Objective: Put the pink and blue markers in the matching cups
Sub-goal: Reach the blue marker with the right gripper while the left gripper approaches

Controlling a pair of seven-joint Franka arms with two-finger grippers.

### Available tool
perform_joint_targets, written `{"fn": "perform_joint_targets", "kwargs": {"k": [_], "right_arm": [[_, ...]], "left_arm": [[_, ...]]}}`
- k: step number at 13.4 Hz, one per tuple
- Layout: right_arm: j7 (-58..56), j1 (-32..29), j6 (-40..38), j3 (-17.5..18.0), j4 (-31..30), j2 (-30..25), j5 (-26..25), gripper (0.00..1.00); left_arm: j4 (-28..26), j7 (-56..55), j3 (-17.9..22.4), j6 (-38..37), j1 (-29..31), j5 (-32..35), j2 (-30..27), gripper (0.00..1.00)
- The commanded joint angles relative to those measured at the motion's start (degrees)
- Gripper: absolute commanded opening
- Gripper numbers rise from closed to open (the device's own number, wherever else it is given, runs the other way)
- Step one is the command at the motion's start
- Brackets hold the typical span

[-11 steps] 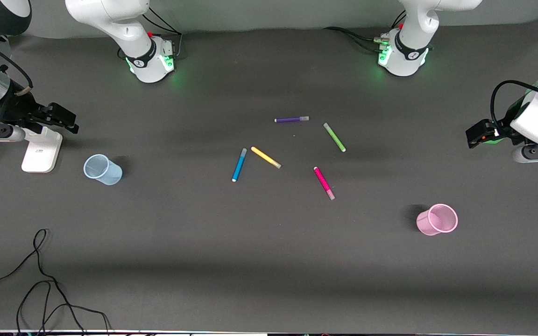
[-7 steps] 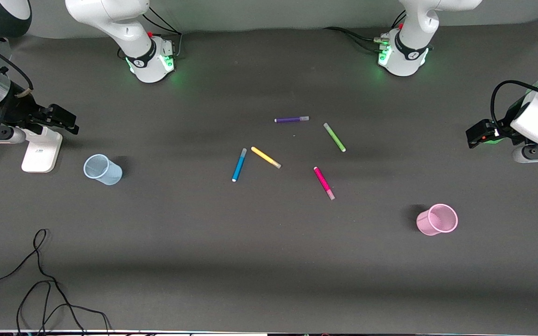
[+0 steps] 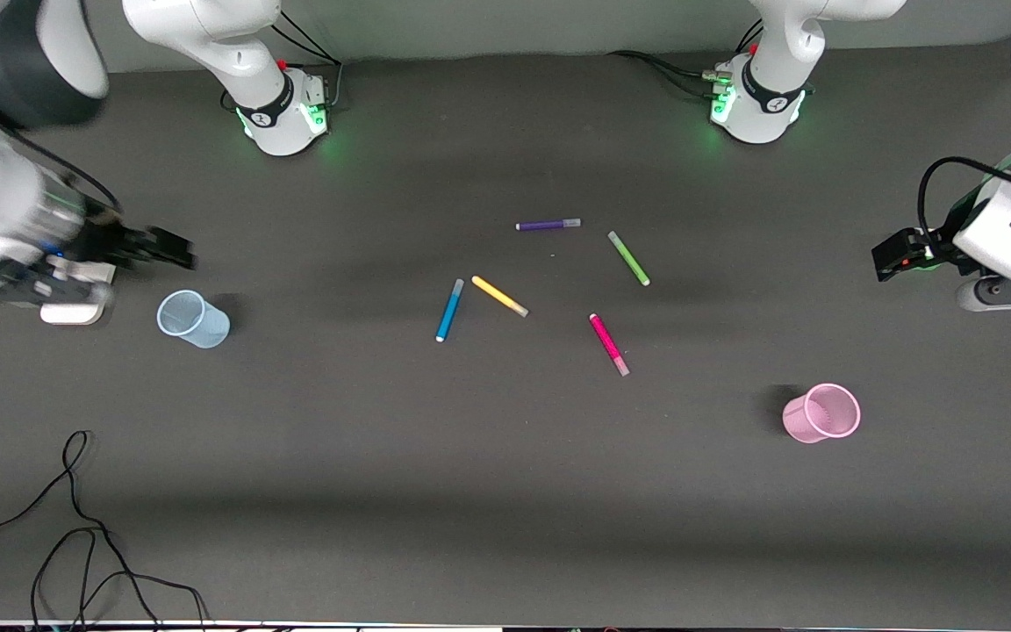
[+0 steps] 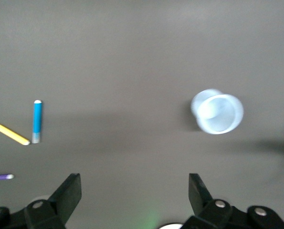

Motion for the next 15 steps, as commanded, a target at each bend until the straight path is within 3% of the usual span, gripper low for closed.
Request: {"fn": "perform_joint_targets", "kwargs": {"k": [1,2,3,5,7,8,10,11,15], "right_arm": [[8.65,0.31,-0.95,3.02,4.65,11.8,9.6,1.0],[11.38,1.0,-0.95,3.38,4.65,14.87,15.75,1.0],[13.32,2.49,-0.78,4.6,5.6,18.38,18.86,1.0],[22.86,3.38,2.11,9.94,9.02,27.51,21.69,1.0],[34.39,3.99,5.71,16.1,13.68,35.43,21.0,1.0],[36.44,4.78,7.21,16.56,15.27,37.99,20.91,1.0],[36.46,5.31,10.37,16.57,17.38,42.04,20.3,1.0],[36.89,6.27,12.91,16.57,17.48,42.93,17.34,1.0],[39.97,8.21,19.96,16.57,17.3,45.66,15.29,0.95]], "left_arm": [[2.44,-0.33,0.24,-0.49,-1.05,-0.59,3.76,1.0],[3.58,-0.42,0.15,-0.49,-1.14,-0.59,4.91,1.0],[4.02,-0.24,0.15,-0.49,-1.23,-1.37,5.88,1.0],[4.73,-2.51,-3.78,-0.06,-3.24,-3.13,9.03,1.0],[5.78,-16.52,-7.22,0.99,-4.92,-3.05,12.82,1.0],[6.92,-23.55,-9.67,2.48,-5.18,-2.7,16.23,1.0],[8.42,-34.38,-10.92,5.91,-5.45,-2.96,22.21,1.0],[8.51,-38.0,-11.36,8.19,-6.4,-3.14,24.85,1.0],[7.9,-50.59,-12.95,14.09,-7.03,-10.41,32.68,1.0]]}}
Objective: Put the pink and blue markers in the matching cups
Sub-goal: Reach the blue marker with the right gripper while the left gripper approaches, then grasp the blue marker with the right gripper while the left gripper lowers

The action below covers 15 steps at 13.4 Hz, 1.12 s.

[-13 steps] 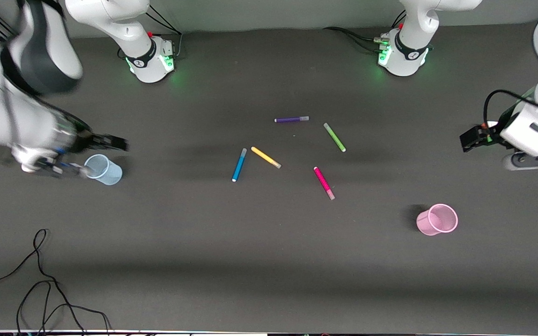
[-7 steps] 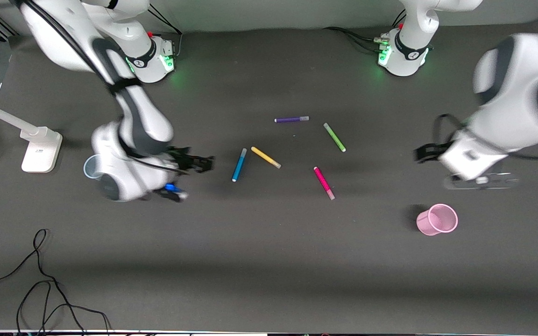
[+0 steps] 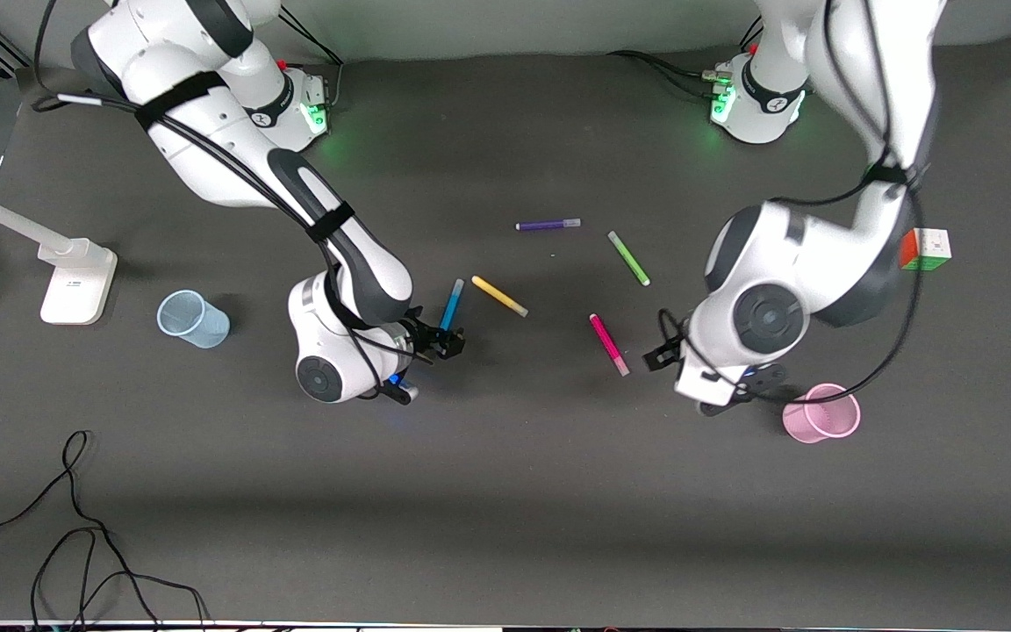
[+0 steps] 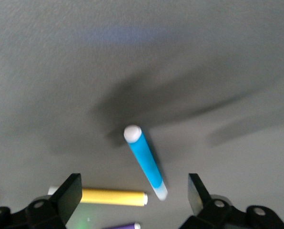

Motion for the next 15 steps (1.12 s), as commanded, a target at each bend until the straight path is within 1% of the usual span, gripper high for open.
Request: {"fn": "perform_joint_targets", "kwargs": {"k": [1,3,4,6,7,9,10,11,12,14,15], "right_arm": [[3.49,1.17,2.42,0.29,2.13,1.32,-1.97,0.91],[3.83,1.26,2.95,0.29,1.86,1.5,-5.13,0.82],[3.84,1.35,4.35,0.37,1.25,1.5,-5.14,0.79],[3.49,1.44,5.5,0.46,0.1,1.58,-5.14,0.68],[3.48,1.87,5.5,0.46,0.1,1.58,-5.14,0.57],[3.48,2.05,5.5,0.46,0.1,1.58,-5.14,0.31],[3.48,2.05,5.5,0.46,0.1,1.58,-5.05,0.21],[3.48,2.05,5.5,0.46,0.1,1.58,-5.05,0.08],[3.57,2.05,5.16,0.46,0.1,1.5,-5.05,0.0],[3.49,1.96,4.89,0.38,0.1,1.23,-5.14,0.0],[3.48,1.88,4.37,0.38,0.02,0.71,-5.23,0.0]], "left_arm": [[1.29,-5.38,-0.1,2.13,-0.63,-5.62,4.97,1.0],[-1.94,-7.65,-0.1,5.81,-3.17,-6.27,6.47,0.99],[-3.79,-10.37,-0.01,8.01,-5.01,-5.39,6.48,0.99],[-6.08,-15.38,0.16,11.53,-8.79,-4.16,6.48,0.99],[-6.7,-17.84,0.16,12.94,-9.68,-3.46,6.56,0.98],[-8.28,-18.39,0.16,15.84,-9.77,-3.28,6.83,0.95],[-9.16,-18.31,0.16,16.81,-9.6,-3.28,6.66,0.87],[-9.26,-18.31,0.16,17.17,-9.6,-3.28,6.65,0.77],[-9.34,-18.05,0.16,17.17,-9.51,-3.28,6.74,0.72],[-10.22,-17.43,0.16,17.26,-8.98,-3.19,6.48,0.7],[-10.57,-17.43,0.25,17.7,-8.98,-3.19,6.48,0.63]]}}
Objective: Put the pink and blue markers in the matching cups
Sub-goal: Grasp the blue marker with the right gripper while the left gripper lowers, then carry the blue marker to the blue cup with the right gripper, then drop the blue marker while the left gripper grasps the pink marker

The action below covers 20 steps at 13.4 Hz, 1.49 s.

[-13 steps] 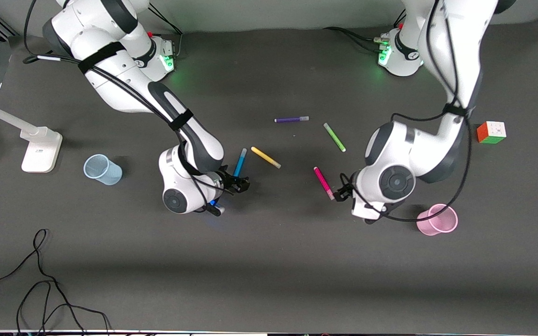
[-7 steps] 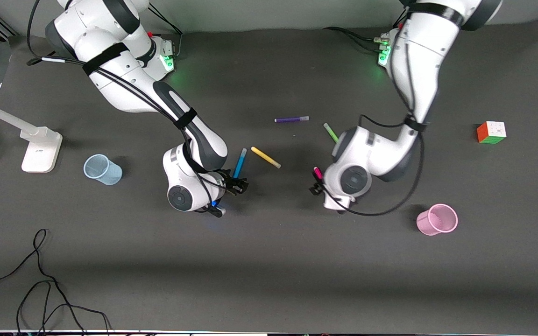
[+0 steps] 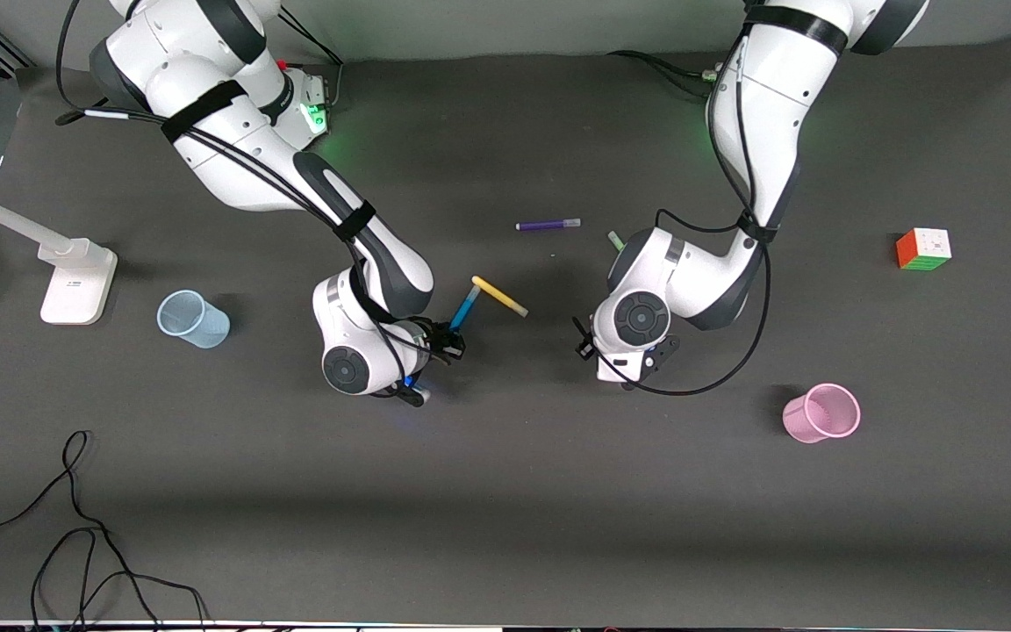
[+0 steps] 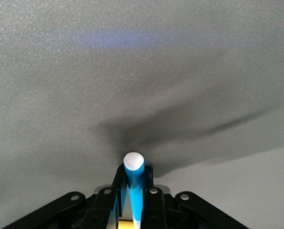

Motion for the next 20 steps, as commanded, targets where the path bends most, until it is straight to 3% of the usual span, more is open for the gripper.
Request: {"fn": "perform_joint_targets", "kwargs": {"k": [1,4,5,6,8,11,13,16,17,18,20], "right_arm": [[1.78,-0.05,-3.29,0.05,-0.21,-2.08,-1.41,0.0],[1.78,-0.23,-11.39,-0.56,-3.96,-12.6,-5.26,0.0],[1.69,-0.32,-12.71,-0.65,-7.12,-16.99,-8.06,0.0],[1.51,-0.58,-12.99,-1.18,-11.24,-22.17,-10.88,0.0],[-2.68,-0.67,-12.9,-2.49,-19.24,-31.41,-14.14,0.0],[-20.39,-0.58,-12.9,-12.48,-27.69,-41.8,-16.96,0.0],[-33.23,-0.58,-12.03,-20.48,-28.94,-44.45,-20.56,0.0],[-51.08,-0.58,-2.57,-30.07,-29.47,-44.64,-23.64,0.0],[-56.01,-0.58,2.25,-32.18,-30.69,-44.64,-23.65,0.0],[-58.84,-0.49,7.61,-33.86,-32.97,-44.98,-23.56,0.0],[-61.76,-0.58,19.12,-34.75,-40.77,-48.22,-23.65,0.0]], "left_arm": [[-2.53,-0.31,0.08,1.55,0.07,0.77,-1.62,0.59],[-2.62,-0.31,0.0,1.64,-0.02,1.03,-1.62,0.35],[-2.62,-0.31,0.0,1.64,0.07,1.03,-1.62,0.23],[-2.53,-0.31,0.0,1.55,0.07,1.03,-1.88,0.03],[-2.27,0.04,0.17,0.77,0.33,1.03,-2.41,0.0],[1.75,5.04,0.7,-5.44,3.13,0.95,-3.38,0.0],[9.39,10.21,0.26,-17.2,8.31,-0.19,-3.12,0.0],[12.85,14.89,0.17,-21.21,12.1,-4.32,-2.68,0.0],[12.59,15.07,0.08,-21.21,12.29,-4.59,-2.59,0.57],[12.15,14.2,0.0,-20.86,11.59,-4.68,-2.24,0.98],[9.7,13.41,0.0,-17.54,8.35,-4.77,-1.62,0.97]]}}
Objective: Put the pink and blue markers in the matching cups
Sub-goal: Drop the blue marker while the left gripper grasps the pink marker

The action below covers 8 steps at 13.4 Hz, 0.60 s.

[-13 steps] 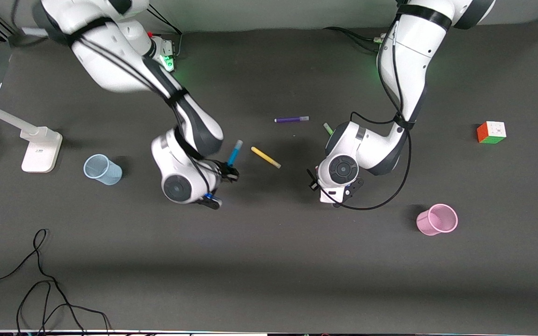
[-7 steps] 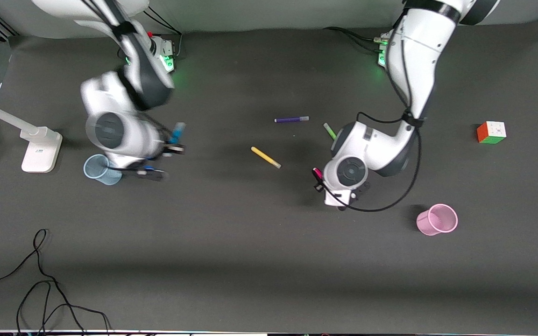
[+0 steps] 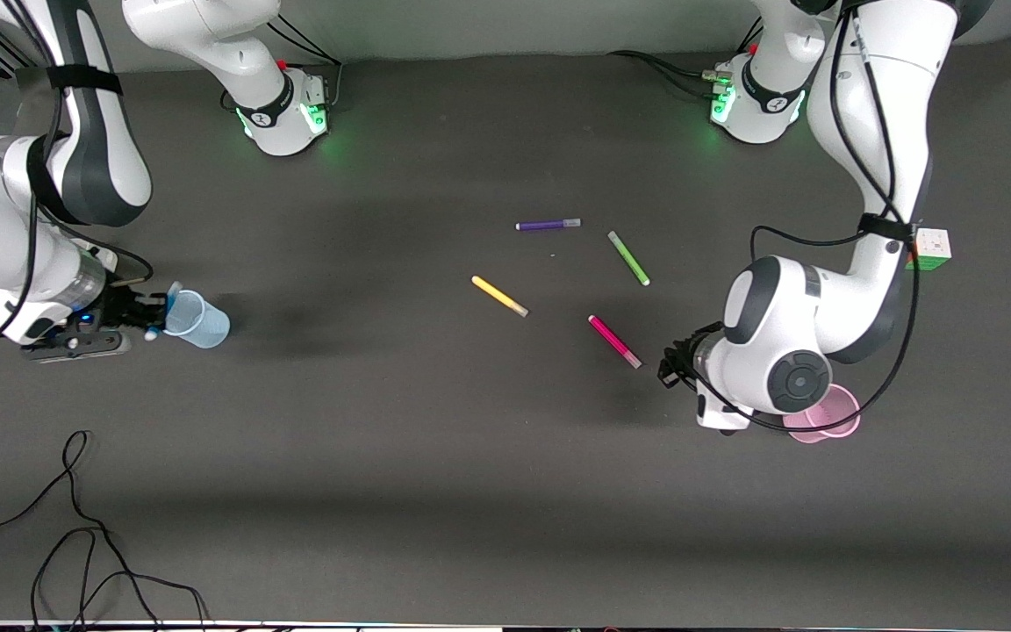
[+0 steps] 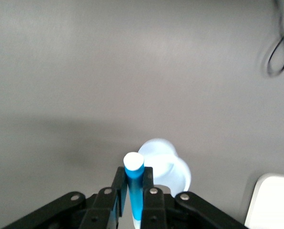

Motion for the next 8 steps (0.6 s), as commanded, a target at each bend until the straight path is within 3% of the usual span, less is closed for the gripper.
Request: {"fn": "perform_joint_targets", "kwargs": {"k": [1,5,8], "right_arm": [[-4.4,1.07,13.53,-1.5,-11.07,-5.63,-1.49,0.0],[-11.87,1.16,20.67,-6.6,-15.21,-6.35,-0.88,0.0],[-11.88,1.16,27.25,-7.84,-21.19,-6.7,-0.08,0.0]], "left_arm": [[-3.95,-2.94,0.06,5.67,-4.71,-0.6,0.94,0.96],[-10.46,-4.19,0.06,14.3,-6.56,-0.51,0.68,0.78],[-12.4,-4.28,0.06,17.38,-7.43,-0.51,0.85,0.74]]}}
